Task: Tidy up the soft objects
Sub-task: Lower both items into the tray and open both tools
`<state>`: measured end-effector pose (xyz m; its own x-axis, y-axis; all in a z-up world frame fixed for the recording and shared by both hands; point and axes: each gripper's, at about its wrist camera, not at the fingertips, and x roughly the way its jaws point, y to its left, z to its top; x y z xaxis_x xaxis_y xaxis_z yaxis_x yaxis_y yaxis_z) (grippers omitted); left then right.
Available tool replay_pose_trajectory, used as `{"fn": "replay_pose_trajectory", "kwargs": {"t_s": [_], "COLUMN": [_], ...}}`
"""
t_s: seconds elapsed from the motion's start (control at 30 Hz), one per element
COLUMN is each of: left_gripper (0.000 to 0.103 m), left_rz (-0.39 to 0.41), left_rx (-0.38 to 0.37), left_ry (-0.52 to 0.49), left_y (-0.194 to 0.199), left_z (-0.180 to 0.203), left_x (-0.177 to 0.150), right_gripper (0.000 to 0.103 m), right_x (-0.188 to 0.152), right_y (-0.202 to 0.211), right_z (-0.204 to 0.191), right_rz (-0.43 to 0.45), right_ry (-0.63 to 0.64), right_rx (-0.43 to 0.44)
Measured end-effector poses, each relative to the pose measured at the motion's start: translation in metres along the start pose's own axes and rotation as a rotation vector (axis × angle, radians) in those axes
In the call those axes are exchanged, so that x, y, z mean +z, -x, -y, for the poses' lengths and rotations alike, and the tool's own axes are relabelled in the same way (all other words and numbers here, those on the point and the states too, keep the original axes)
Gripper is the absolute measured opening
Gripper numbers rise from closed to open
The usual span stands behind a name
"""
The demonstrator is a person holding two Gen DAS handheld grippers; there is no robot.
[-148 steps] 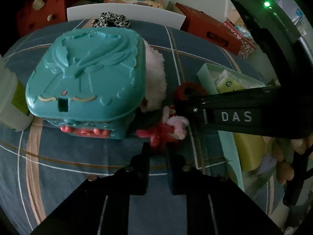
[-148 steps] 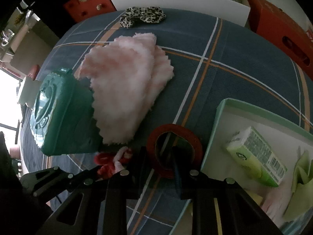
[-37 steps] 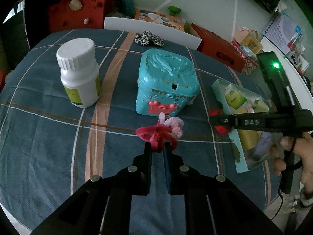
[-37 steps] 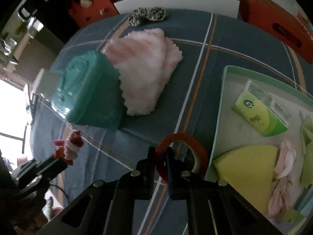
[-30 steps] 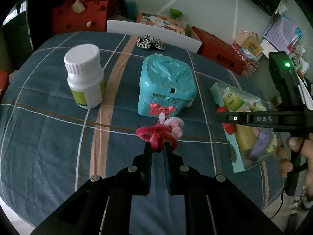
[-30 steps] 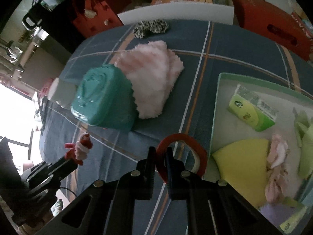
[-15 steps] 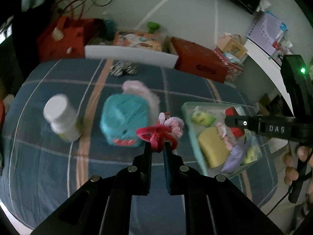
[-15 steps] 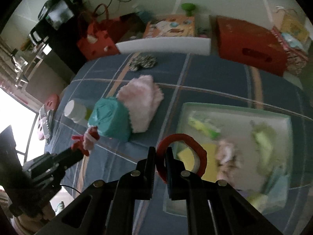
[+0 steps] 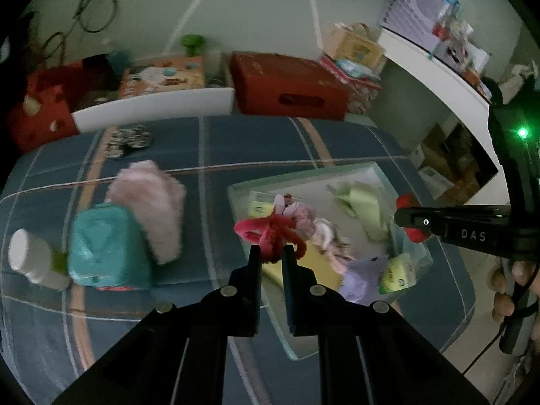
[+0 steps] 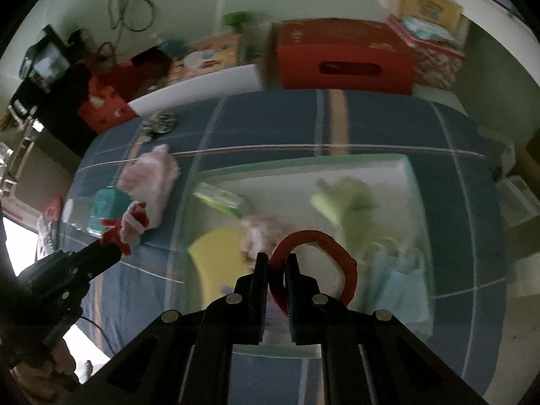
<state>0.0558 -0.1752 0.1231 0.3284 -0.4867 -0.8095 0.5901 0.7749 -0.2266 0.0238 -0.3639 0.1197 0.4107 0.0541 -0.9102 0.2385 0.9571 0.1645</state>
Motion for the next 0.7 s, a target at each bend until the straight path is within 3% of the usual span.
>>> {"fn": "replay_pose_trajectory", "kwargs": {"t_s": [0.3,0.7], "left_gripper": [0.012,0.014], "left_rz": [-0.034,-0.083], "left_rx": [-0.04,-0.045], "left_ry": [-0.071,-0.09], "left_y": [-0.041,-0.069], "left_z": [0.051,0.063], "left_x": [0.006,0.011], "right_gripper": [0.011,0.014], "right_x": [-0.015,-0.011], "right_y": [-0.017,-0.036], "right_z": [0.049,0.05], "right_rz": [-0.028,-0.05], "right_ry": [-0.073,-0.056], "right_rx": [-0.024,-0.026]}}
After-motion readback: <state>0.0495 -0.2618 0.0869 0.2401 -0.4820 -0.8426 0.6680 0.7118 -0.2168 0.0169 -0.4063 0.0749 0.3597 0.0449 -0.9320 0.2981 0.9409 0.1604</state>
